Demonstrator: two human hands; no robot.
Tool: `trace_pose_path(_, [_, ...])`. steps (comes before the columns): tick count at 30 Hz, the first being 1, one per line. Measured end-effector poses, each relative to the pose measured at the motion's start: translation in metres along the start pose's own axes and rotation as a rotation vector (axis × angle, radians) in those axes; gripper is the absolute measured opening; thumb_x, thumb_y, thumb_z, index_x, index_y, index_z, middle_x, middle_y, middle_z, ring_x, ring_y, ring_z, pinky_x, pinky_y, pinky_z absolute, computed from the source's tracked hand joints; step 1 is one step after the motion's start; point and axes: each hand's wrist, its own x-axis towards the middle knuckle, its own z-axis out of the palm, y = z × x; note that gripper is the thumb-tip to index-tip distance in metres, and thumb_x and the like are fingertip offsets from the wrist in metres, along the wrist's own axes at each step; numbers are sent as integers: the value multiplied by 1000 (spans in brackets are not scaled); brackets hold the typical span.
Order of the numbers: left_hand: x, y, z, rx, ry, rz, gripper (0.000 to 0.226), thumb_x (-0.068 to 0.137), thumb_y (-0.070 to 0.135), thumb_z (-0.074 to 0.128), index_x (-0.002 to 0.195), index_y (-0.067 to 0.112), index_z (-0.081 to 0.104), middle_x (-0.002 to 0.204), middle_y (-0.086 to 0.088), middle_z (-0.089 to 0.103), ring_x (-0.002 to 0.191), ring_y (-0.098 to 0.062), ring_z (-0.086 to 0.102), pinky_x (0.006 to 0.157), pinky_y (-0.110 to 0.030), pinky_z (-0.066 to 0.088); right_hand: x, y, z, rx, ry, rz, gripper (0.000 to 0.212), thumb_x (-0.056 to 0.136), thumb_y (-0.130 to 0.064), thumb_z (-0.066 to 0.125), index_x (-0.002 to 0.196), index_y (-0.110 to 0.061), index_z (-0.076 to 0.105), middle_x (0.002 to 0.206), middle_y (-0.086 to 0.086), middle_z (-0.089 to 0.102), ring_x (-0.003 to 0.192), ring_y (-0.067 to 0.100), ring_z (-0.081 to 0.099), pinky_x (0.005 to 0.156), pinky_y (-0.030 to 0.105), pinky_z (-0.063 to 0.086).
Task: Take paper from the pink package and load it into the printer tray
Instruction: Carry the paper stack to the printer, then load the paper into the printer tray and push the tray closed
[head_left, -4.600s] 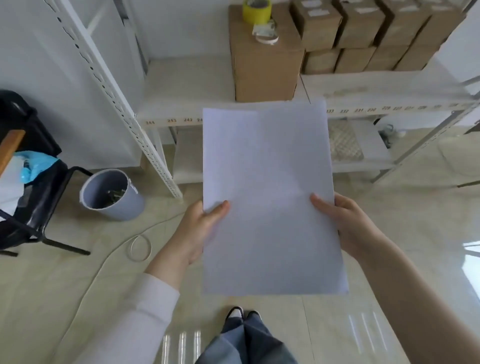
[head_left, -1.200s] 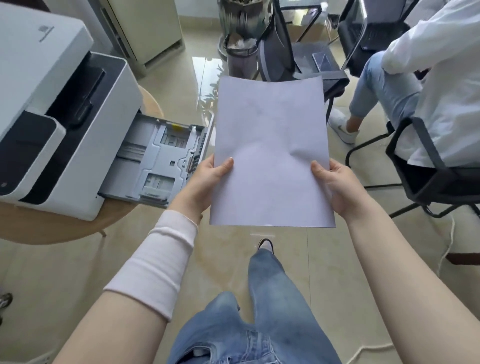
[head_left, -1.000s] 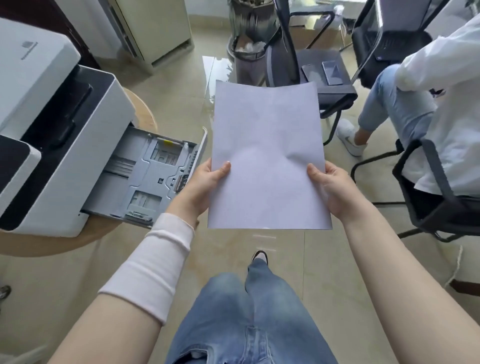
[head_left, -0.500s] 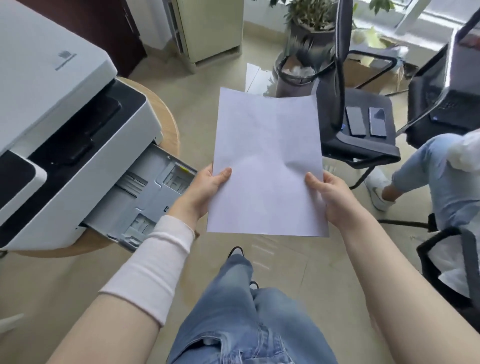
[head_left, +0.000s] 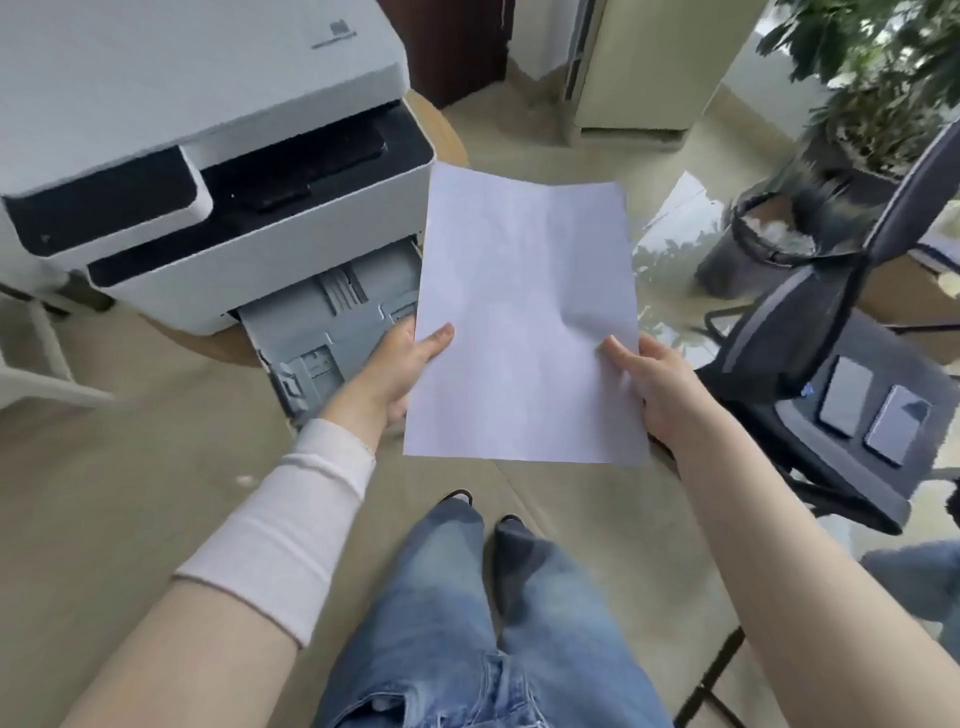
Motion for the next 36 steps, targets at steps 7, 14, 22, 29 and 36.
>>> trace_pose_path(7, [-54,-40,-18,-145,235,19,34,96,10,44,130,6,45,123,-8,55,109,-23,54,90,-37,48,3,8,27,-180,-180,51,10,93,-13,52,95,-10,61,66,-5,69,47,3,64,45,17,52])
trace_pose_path(14, [-100,-80,-50,-248,353,-40,34,95,13,47,129,10,48,123,-6,57,118,-25,52,98,-40,42,-11,36,61,-270,-300,130,17,92,-13,53,106,-6,60,85,4,66,53,6,67,50,20,56])
trace_pose_path(22, [-121,-115,-63,-320,360,-93,33,96,13,44,129,8,47,115,-3,57,86,-9,59,60,-19,48,-17,65,80,-375,-331,206,20,92,-13,53,111,-7,58,88,4,65,73,19,62,58,26,53])
trace_pose_path(29, [-95,-105,-69,-341,397,-189,33,96,16,47,127,6,49,113,0,57,93,-12,55,74,-24,47,21,59,92,-464,-318,215,24,93,-14,53,114,-3,58,105,14,63,82,27,61,68,33,51])
trace_pose_path(36, [-47,-99,-85,-338,464,-270,56,89,27,58,137,8,38,142,-1,45,133,-20,38,114,-44,24,73,45,113,-561,-348,212,21,93,-12,51,110,-1,58,99,15,62,89,30,59,88,46,49])
